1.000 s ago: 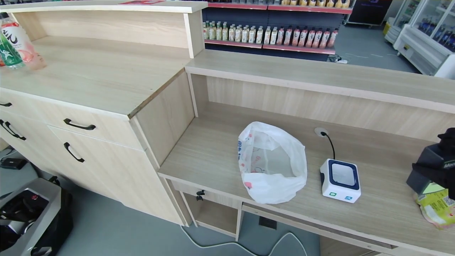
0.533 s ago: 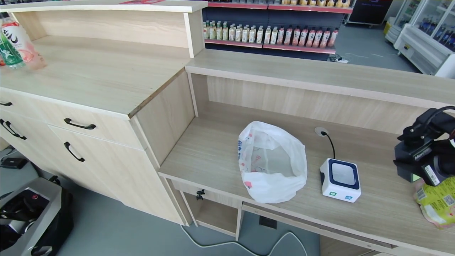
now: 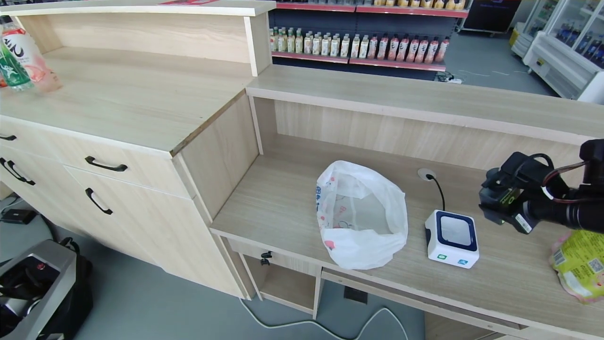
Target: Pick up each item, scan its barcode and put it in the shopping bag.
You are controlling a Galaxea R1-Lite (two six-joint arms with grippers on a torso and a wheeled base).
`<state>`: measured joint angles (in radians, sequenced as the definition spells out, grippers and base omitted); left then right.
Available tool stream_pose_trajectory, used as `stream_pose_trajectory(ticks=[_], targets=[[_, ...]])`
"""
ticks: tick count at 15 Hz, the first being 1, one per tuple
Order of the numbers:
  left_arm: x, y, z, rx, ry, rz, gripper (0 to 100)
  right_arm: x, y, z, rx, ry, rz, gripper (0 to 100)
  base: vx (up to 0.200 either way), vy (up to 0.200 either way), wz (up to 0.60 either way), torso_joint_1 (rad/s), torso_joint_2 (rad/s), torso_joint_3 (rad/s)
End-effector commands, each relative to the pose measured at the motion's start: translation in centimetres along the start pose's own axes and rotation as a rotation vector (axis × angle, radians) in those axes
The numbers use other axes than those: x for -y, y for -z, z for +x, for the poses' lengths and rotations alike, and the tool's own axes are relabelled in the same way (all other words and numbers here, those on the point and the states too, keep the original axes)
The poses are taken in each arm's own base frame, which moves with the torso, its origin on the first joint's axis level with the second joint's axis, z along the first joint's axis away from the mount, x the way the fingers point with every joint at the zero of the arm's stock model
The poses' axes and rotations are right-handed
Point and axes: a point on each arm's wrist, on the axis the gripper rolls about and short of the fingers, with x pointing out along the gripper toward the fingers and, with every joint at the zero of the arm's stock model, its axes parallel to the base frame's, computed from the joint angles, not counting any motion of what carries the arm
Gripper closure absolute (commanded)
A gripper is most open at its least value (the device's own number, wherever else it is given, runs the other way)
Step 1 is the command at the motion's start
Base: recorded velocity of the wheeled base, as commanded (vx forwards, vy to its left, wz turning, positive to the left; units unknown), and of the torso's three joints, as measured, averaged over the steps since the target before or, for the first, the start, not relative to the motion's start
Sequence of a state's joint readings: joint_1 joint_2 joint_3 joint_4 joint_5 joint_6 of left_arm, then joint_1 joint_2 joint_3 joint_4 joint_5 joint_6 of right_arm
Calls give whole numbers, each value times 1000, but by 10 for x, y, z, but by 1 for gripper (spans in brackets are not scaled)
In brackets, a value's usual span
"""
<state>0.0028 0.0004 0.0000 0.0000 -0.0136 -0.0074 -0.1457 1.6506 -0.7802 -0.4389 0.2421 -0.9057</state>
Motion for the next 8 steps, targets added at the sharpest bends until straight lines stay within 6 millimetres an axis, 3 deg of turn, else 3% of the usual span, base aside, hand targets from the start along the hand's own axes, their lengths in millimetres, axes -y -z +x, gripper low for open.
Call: stream_pose_trajectory(ticks=[1, 8], targets=[[0, 0, 0, 0, 0, 0, 0, -5, 6, 9, -9, -40, -5, 100, 0, 0, 0, 0, 0, 0], [0, 0, 0, 0, 0, 0, 0, -9, 8, 16, -20, -79, -2, 100, 0, 0, 0, 0, 0, 0]])
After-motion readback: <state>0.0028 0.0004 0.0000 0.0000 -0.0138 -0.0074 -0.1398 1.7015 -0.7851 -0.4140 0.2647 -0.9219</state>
